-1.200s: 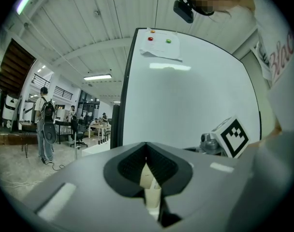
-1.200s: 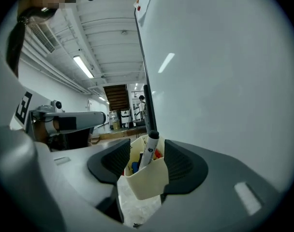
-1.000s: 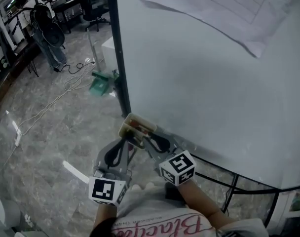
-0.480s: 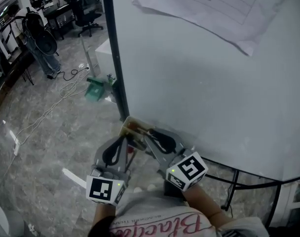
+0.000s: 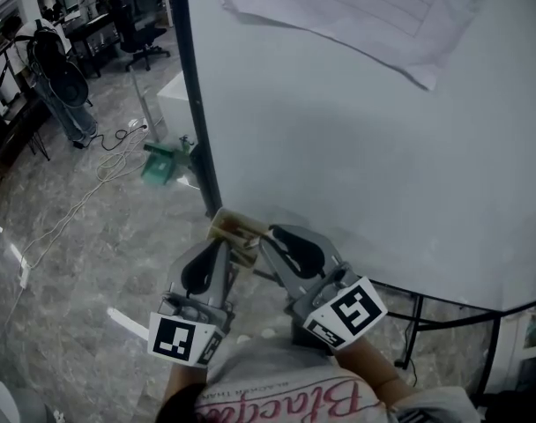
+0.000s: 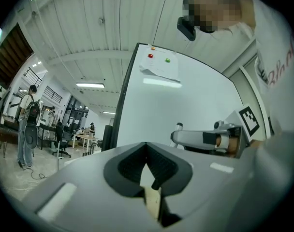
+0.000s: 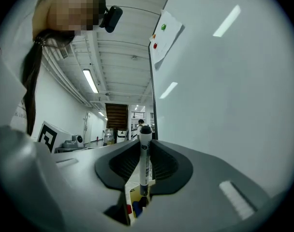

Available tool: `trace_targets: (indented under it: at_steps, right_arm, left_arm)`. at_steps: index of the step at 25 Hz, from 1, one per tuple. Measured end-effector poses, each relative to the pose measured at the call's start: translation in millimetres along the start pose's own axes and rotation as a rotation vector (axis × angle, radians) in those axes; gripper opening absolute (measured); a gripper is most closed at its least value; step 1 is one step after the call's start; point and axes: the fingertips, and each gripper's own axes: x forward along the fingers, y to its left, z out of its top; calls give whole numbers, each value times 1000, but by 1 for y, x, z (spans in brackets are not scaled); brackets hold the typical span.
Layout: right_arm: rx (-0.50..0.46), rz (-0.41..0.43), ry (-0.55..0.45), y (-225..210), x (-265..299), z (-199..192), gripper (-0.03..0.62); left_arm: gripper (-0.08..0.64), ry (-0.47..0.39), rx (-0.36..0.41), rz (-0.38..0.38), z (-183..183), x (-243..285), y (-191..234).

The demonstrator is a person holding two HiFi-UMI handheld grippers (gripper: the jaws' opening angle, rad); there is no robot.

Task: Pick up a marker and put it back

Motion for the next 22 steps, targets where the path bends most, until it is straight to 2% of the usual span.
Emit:
trace_targets:
  at_steps: [4, 13, 17, 22]
  right_arm:
    - [-2, -7, 8, -2, -1, -2, 67]
    - [27, -15, 48, -8, 3, -16, 67]
    - [66, -8, 90, -13, 10, -38, 69]
    - [120, -3, 198, -15, 25, -82, 69]
  left_arm:
    - [0, -49, -23, -10, 10, 1, 1]
    - [0, -28, -12, 11, 8, 4, 5]
    - [0, -17, -9, 28, 6, 3, 8]
    - [0, -5, -15, 41, 1, 3, 13]
